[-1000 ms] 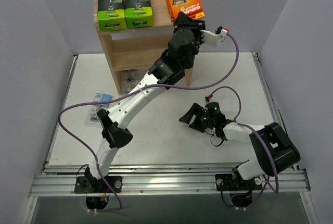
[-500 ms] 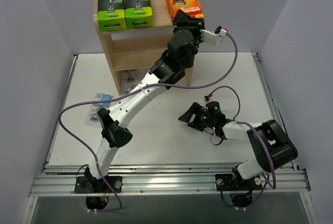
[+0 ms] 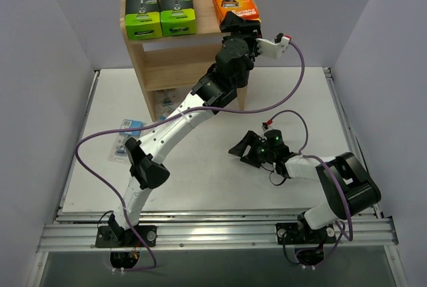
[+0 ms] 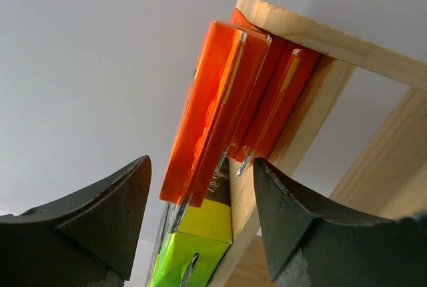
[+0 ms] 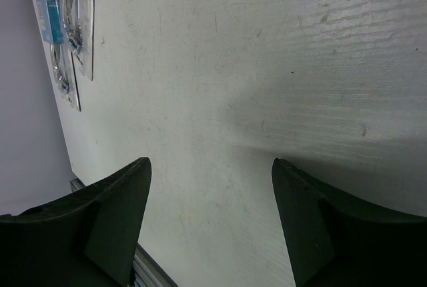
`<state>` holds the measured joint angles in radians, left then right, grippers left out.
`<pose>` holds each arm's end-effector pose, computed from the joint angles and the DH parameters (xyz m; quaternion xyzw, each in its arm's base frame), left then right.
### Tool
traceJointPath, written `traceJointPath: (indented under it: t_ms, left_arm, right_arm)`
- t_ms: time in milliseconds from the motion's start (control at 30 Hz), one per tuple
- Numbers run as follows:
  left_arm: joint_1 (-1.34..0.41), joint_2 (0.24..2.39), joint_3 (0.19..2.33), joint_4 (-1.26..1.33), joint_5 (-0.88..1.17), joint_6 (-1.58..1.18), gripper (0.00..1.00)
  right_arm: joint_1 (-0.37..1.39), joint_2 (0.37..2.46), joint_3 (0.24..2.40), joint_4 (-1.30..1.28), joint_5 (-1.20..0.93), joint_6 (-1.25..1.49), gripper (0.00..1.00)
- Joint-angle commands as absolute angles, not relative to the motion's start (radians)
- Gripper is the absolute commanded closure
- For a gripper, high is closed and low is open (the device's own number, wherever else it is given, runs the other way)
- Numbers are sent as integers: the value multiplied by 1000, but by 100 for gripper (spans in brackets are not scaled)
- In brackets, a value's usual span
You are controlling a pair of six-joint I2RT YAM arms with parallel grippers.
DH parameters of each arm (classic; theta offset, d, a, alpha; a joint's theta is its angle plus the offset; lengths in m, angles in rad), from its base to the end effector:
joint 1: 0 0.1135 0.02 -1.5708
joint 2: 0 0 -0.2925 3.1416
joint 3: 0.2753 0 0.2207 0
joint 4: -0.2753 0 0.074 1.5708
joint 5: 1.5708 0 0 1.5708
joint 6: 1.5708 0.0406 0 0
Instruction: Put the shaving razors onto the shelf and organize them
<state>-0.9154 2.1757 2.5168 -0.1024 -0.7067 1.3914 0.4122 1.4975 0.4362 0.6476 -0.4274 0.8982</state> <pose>0.3063 -0.3552 0.5065 0.4196 0.4837 0.3817 0.6665 0.2279 0.1180 0.2045 0.0843 0.8221 0.4664 0.3155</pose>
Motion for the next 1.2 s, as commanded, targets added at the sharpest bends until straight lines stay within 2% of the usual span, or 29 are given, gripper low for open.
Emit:
traceJointPath:
  t_ms: [0, 433, 467, 567, 700, 1167]
  left_arm:
    - [-923, 2095, 2577, -173, -672, 1282, 29]
    - [-934, 2060, 2603, -297, -592, 1167, 18]
    - [-934, 2059, 2608, -304, -588, 1163, 12]
    - [-934, 2048, 2609, -319, -574, 1146, 3]
    - [-934, 2033, 2612, -351, -551, 1117, 6]
    - [-931, 1964, 2609, -457, -439, 997, 6]
  right_arm:
    - [405, 1508, 442, 594, -407, 894, 31]
    - [405, 1516, 436, 604, -405, 902, 31]
    - [405, 1516, 436, 606, -405, 902, 31]
    - [405, 1514, 434, 609, -403, 907, 31]
    - [405, 1516, 431, 614, -403, 910, 30]
    - [405, 1500, 428, 614, -402, 920, 30]
